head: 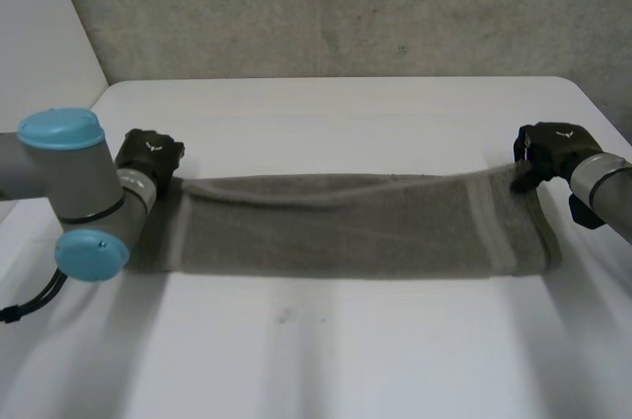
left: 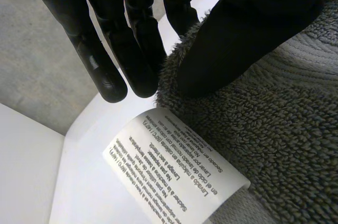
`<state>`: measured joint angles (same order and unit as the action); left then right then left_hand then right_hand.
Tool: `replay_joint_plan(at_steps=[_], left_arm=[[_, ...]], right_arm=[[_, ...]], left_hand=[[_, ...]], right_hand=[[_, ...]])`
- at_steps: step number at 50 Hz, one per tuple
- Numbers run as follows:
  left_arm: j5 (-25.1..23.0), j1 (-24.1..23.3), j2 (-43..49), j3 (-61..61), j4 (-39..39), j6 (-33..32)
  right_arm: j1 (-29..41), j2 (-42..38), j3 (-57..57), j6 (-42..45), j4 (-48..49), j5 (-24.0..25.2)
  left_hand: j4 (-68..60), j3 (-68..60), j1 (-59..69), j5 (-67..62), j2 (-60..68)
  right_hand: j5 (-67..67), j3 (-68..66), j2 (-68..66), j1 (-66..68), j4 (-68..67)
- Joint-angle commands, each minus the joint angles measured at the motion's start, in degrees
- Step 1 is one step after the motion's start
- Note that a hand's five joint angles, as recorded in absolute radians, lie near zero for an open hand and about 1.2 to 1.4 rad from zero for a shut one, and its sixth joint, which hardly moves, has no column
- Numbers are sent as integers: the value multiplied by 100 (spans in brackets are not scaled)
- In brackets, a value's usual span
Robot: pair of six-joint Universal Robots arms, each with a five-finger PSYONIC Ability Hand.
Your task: Fold the towel.
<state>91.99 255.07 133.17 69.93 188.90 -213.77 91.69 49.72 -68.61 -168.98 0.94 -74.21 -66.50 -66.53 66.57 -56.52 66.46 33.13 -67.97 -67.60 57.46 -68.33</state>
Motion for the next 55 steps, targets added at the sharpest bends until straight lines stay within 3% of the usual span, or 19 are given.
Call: replay_joint_plan(at_steps=[1, 15, 16, 17, 18, 19, 20, 21, 23, 32, 37, 41, 43, 48, 55], left_arm=[[48, -80, 623, -955, -47, 142], [48, -212, 1176, -1746, -55, 142], [48, -238, 1211, -1772, -55, 151], [48, -256, 1229, -1781, -55, 151], [48, -256, 1229, -1781, -55, 151], [56, -274, 1238, -1772, -55, 143], [91, -274, 1221, -1772, -55, 151], [92, -274, 1220, -1772, -55, 151], [170, -309, 1177, -1755, -55, 169], [373, -362, 315, -1491, -55, 274], [347, -309, -929, -737, -64, 1062], [294, -300, -1618, -252, -73, 1716], [102, -283, -2274, 343, -125, 2372], [-346, -178, -3127, 1459, -161, 3006], [-699, 16, -3762, 2804, -143, 3113]], right_arm=[[147, -243, 181, -65, 704, -357], [270, -692, 603, -30, 882, -595], [279, -701, 612, -21, 864, -595], [279, -701, 612, -21, 864, -595], [279, -692, 612, -12, 864, -595], [270, -657, 621, -12, 846, -604], [270, -657, 621, -12, 846, -604], [279, -613, 629, -12, 829, -621], [279, -509, 638, -12, 820, -647], [218, 756, 367, -39, 802, -569], [218, 1523, -12, 5, 785, -498], [200, 2075, -468, 102, 540, -131], [200, 2277, -617, 180, 347, 10], [95, 2832, -1199, 647, -367, 337], [-98, 3043, -2391, 2095, -1079, 433]], left_hand=[[-965, -962, 959, -963, 969], [-494, -491, 488, -492, 498], [988, 991, -994, 990, -984], [3367, 3371, -3374, 3369, -3364], [3391, 3394, -3398, 3393, -3388], [4690, 4694, -4697, 4692, -4687], [5386, 5389, -5393, 5388, -5382], [5393, 5396, -5400, 5395, -5389], [5595, 5598, -5601, 5597, -5591], [5595, 5598, -5601, 5597, -5591], [5612, 5615, -5618, 5614, -5608], [5612, 5615, -5618, 5614, -5608], [5579, 5582, -5585, 5581, -5575], [5511, 5514, -5518, 5513, -5507], [5494, 5497, -5501, 5496, -5490]], right_hand=[[3687, -1203, -1240, 2254, -1167], [3687, -1203, -1240, 2254, -1167], [3687, -1203, -1240, 2254, -1167], [3687, -1203, -1240, 2254, -1167], [595, 1888, 1851, -838, 1924], [-1884, 4367, 4330, -3317, 4403], [-1909, 4392, 4355, -3342, 4428], [-2958, 5441, 5404, -4391, 5477], [-3313, 5797, 5760, -4746, 5833], [-3313, 5797, 5760, -4746, 5833], [-3313, 5797, 5760, -4746, 5833], [-3313, 5797, 5760, -4746, 5833], [-3313, 5797, 5760, -4746, 5833], [-3313, 5797, 5760, -4746, 5833], [-3313, 5797, 5760, -4746, 5833]])
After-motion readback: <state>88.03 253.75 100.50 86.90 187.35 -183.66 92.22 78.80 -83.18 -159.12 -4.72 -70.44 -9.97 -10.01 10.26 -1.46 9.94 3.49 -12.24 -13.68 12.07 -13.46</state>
